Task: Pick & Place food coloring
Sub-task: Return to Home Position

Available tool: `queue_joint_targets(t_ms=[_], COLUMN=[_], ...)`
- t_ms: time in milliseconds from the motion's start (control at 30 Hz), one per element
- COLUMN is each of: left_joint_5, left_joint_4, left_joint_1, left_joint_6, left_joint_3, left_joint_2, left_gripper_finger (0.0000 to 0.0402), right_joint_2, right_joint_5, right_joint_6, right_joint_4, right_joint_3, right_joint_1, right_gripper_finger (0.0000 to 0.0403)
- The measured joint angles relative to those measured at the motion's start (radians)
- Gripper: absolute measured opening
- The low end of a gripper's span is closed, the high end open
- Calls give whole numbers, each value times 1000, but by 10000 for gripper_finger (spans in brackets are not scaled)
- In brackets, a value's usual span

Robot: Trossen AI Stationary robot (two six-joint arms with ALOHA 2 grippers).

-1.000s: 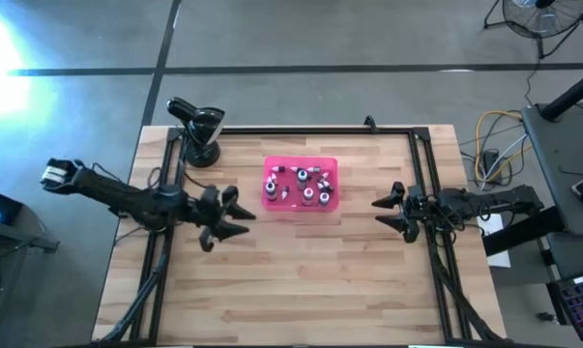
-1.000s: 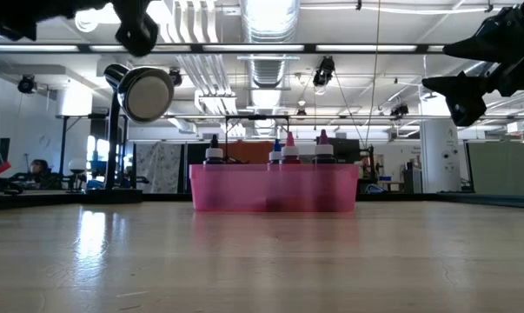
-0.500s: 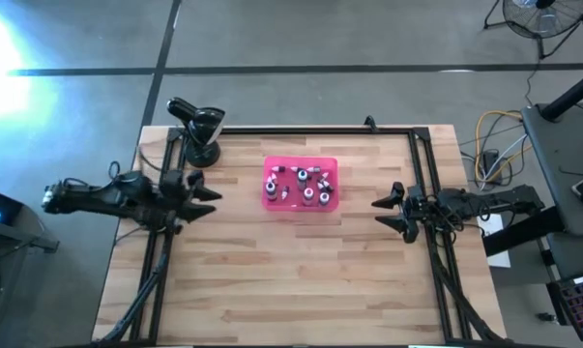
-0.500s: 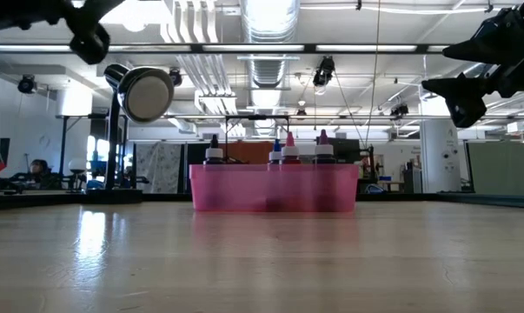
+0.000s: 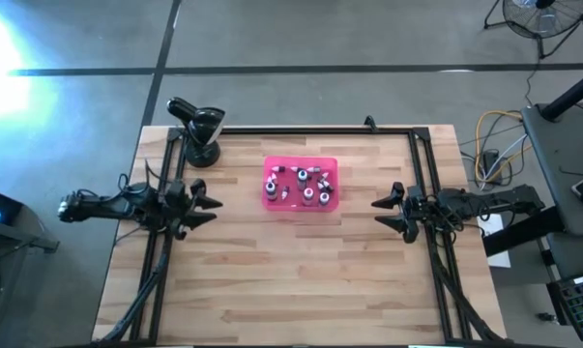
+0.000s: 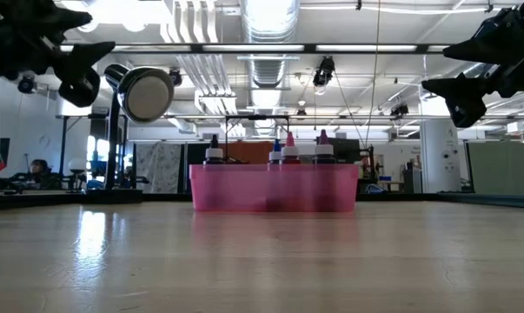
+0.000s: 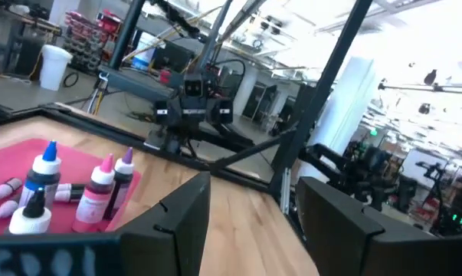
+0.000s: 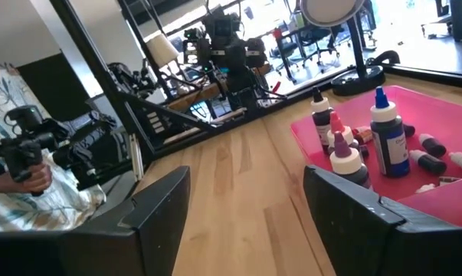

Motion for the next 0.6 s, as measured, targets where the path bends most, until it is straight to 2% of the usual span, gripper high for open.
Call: queue_joint_targets(t_ms=[233, 300, 433, 500, 600], left_joint_5=[9, -42, -223, -263, -271], left_joint_4=[-45, -78, -107, -101, -100], left_joint_1=[9, 11, 15, 15, 15], left_joint_6=[28, 29, 18, 12, 12], left_joint_3=[-39, -41, -39, -39, -39], left_joint_2=[-44, -39, -13, -3, 5], left_gripper_finger=[170, 170, 170, 170, 170], right_joint_2=[1, 1, 2, 1, 1], right_joint_5=[0, 0, 0, 0, 0], right_joint_6=[0, 0, 0, 0, 0], right_joint_4=[0, 0, 0, 0, 0], right_joint_3=[0, 0, 0, 0, 0], right_joint_1=[0, 0, 0, 0, 0], right_gripper_finger=[248, 246, 242, 242, 244])
